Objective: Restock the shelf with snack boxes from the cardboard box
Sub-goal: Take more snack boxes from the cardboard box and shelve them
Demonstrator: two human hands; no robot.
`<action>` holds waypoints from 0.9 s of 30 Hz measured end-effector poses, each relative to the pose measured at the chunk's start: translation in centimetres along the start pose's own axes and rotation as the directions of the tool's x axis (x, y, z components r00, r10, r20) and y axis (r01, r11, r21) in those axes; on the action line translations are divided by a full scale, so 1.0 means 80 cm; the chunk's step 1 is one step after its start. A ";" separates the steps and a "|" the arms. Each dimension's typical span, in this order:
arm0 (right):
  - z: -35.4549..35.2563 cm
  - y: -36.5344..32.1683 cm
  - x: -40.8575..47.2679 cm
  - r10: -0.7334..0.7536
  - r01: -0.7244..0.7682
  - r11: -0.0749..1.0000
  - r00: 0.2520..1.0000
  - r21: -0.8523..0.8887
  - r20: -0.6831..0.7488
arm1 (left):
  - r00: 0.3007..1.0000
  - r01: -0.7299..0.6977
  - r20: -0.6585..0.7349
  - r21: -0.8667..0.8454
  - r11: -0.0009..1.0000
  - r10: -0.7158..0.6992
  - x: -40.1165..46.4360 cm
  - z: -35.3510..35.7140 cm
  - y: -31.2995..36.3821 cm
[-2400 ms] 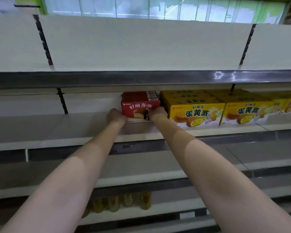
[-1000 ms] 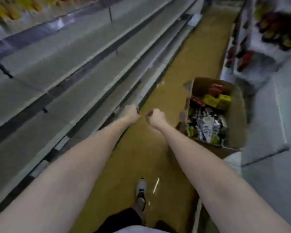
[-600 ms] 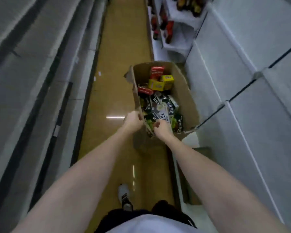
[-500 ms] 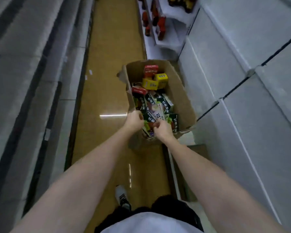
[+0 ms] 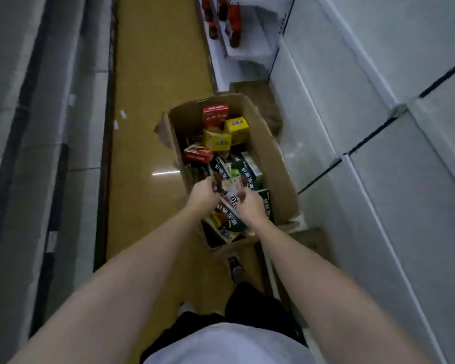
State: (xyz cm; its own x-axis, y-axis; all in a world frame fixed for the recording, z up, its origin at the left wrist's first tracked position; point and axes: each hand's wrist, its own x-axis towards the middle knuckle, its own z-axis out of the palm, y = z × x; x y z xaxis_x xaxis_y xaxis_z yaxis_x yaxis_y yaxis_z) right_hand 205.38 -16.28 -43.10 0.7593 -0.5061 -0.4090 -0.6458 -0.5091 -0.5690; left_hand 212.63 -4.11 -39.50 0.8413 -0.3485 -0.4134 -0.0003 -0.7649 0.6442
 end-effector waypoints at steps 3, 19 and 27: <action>-0.003 -0.010 0.054 -0.038 0.040 0.999 0.996 -0.016 0.076 | 0.993 0.116 -0.003 -0.003 0.993 -0.116 0.046 0.000 0.007; 0.042 -0.002 0.247 -0.023 0.260 0.877 0.862 -0.404 0.507 | 0.850 0.348 0.348 0.192 0.918 -0.395 0.176 0.068 -0.047; 0.046 0.010 0.264 0.008 0.211 0.890 0.879 -0.404 0.476 | 0.844 0.220 0.380 0.398 0.891 -0.378 0.177 0.098 -0.064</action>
State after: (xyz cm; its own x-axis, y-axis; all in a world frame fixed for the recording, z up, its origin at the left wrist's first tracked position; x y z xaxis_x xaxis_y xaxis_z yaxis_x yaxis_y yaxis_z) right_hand 221.18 -24.80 -54.84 0.7008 -0.1175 -0.7036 -0.4466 -0.8414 -0.3043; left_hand 220.32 -9.37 -53.67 0.5043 -0.2107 -0.8374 -0.0302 -0.9735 0.2267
